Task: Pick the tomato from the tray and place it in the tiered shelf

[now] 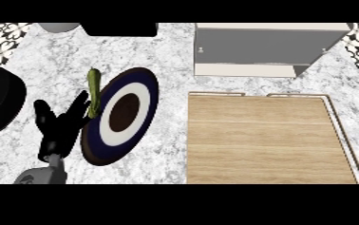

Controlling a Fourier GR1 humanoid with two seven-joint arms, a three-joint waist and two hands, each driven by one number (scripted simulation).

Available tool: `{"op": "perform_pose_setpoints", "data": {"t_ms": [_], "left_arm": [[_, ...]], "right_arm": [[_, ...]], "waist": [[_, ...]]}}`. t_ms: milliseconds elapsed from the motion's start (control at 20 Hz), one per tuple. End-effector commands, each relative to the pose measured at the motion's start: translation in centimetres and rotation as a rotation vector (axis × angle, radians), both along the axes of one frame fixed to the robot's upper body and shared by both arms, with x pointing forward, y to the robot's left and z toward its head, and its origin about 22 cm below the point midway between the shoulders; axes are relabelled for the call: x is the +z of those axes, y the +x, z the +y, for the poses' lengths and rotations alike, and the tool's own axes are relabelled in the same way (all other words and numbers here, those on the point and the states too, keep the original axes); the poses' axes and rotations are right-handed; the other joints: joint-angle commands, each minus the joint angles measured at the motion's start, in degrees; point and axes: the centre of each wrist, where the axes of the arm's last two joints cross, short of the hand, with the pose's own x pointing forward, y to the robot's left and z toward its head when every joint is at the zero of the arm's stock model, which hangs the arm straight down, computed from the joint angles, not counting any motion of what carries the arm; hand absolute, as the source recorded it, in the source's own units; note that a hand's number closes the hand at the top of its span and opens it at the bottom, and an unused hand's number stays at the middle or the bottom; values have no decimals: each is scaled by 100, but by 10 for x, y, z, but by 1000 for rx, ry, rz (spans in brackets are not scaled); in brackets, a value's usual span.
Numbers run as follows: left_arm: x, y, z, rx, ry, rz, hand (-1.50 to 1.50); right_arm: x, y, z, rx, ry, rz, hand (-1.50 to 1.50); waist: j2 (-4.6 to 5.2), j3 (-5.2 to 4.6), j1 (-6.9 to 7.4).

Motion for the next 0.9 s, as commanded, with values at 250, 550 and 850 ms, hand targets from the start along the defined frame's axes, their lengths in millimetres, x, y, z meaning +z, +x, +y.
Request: {"op": "perform_pose_setpoints", "data": {"t_ms": [250,550,850], "left_arm": [[-15,-12,-4,-2,-1,42,0],[-1,-10,5,-8,-3,43,0],[0,-9,9,9,3,30,0]], "right_arm": [[25,-36,-101,-291,138,-84,-150],[4,-64,-168,-276,215,-72,-150],[26,-95,-199,-234,200,-72,-150]], "waist": [[9,-27,-59],[-13,-22,-87],[-7,-29,-61]]}}
